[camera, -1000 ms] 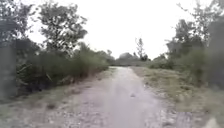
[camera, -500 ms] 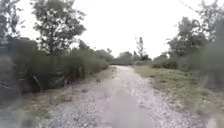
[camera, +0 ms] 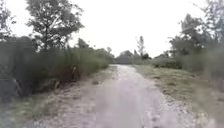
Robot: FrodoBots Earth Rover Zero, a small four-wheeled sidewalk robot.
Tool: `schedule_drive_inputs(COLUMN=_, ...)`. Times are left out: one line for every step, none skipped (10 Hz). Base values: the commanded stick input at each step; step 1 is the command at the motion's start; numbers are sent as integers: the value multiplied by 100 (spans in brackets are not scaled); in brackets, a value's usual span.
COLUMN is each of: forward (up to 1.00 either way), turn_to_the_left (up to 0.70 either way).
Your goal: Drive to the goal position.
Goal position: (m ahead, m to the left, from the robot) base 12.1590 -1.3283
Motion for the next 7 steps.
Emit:
schedule_drive_inputs(forward=85, turn_to_the_left=0)
schedule_drive_inputs(forward=85, turn_to_the_left=0)
schedule_drive_inputs(forward=85, turn_to_the_left=0)
schedule_drive_inputs(forward=85, turn_to_the_left=0)
schedule_drive_inputs(forward=85, turn_to_the_left=0)
schedule_drive_inputs(forward=85, turn_to_the_left=0)
schedule_drive_inputs(forward=85, turn_to_the_left=0)
